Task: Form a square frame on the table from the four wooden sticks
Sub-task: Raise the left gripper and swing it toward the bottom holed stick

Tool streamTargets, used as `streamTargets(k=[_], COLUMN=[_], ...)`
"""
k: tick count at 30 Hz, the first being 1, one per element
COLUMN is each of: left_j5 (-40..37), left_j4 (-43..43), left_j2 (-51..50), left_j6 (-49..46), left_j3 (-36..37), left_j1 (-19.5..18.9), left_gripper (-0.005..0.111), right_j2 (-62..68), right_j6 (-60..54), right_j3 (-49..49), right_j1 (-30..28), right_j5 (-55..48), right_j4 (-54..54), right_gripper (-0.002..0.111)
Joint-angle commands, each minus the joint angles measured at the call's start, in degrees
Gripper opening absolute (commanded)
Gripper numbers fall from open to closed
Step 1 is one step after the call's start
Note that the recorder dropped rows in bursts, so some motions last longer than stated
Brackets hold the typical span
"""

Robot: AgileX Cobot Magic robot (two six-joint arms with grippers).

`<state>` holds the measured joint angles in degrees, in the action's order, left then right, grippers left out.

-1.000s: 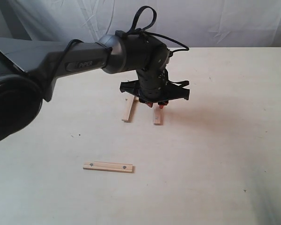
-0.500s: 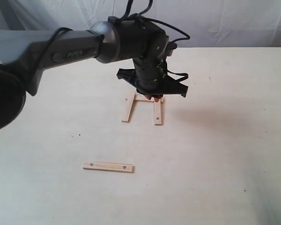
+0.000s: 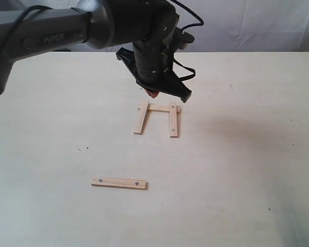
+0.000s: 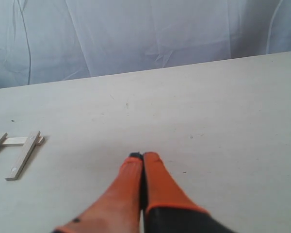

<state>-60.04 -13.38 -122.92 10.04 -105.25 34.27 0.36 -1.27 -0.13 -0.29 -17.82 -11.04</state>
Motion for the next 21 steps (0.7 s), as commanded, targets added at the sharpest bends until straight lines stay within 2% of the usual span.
streamTargets(k=[1, 7, 12, 17, 21], left_j5=[2.16, 11.54, 15.27, 16.46, 19.68], left_j4=[1.87, 12.54, 15.35, 15.81, 19.88], left_j2=[4.55, 11.94, 16.79, 20.32, 21.37], left_j6=[-6.84, -20.77, -28.53, -43.84, -50.71], left_j3=[5.40, 18.34, 27.92, 36.98, 42.57], left_j1=[-0.72, -4.01, -6.62, -6.99, -6.75], left_gripper=[0.000, 0.000, 0.000, 0.000, 0.000], right_j2=[-0.36, -0.36, -0.36, -0.36, -0.36], right_j6=[-0.04, -0.04, -0.04, -0.04, -0.04], right_j3=[0.13, 0.13, 0.13, 0.13, 0.13], right_j1=[-0.36, -0.36, -0.36, -0.36, -0.36], right_j5=[0.38, 0.38, 0.38, 0.38, 0.38], right_j4=[0.07, 0.07, 0.07, 0.07, 0.07], right_gripper=[-0.001, -0.001, -0.001, -0.001, -0.001])
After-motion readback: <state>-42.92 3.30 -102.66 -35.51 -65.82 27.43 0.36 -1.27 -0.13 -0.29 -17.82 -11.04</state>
